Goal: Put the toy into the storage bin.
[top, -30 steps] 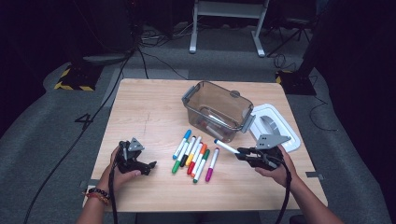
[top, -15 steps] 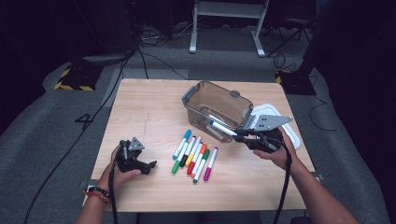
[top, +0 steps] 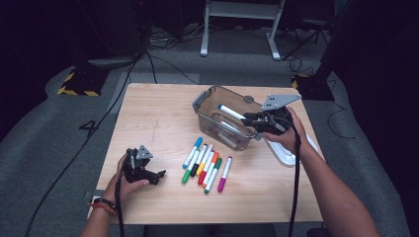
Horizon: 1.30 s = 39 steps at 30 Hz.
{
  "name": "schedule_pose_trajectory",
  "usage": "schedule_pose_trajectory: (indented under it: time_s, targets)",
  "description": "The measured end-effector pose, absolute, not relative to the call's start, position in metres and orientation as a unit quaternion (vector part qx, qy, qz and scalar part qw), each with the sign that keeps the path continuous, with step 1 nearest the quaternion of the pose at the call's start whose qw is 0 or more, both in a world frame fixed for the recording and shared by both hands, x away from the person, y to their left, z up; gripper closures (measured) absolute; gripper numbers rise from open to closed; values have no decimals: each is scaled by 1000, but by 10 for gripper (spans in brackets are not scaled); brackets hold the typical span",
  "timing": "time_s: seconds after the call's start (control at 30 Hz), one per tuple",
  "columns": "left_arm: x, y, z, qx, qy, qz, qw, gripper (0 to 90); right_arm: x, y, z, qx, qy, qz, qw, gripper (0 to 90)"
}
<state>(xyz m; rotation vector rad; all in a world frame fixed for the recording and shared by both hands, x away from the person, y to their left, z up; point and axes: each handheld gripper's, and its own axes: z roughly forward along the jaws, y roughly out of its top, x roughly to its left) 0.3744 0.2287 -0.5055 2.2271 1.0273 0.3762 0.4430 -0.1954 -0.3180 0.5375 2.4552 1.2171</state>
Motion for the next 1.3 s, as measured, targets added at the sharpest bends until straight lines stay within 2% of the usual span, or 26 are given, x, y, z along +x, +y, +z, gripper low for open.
schedule_pose_trajectory:
  time_s: [0.37, 0.77, 1.3]
  targets:
    - [374, 229, -506, 849, 392, 143, 325, 5, 474, -178, -326, 200, 875, 410, 163, 748]
    - [374, 229, -506, 849, 391, 144, 324, 5, 508, -157, -350, 216, 897, 364, 130, 748]
    - [374, 229, -506, 849, 392, 143, 325, 5, 526, -132, -382, 218, 924, 297, 102, 746]
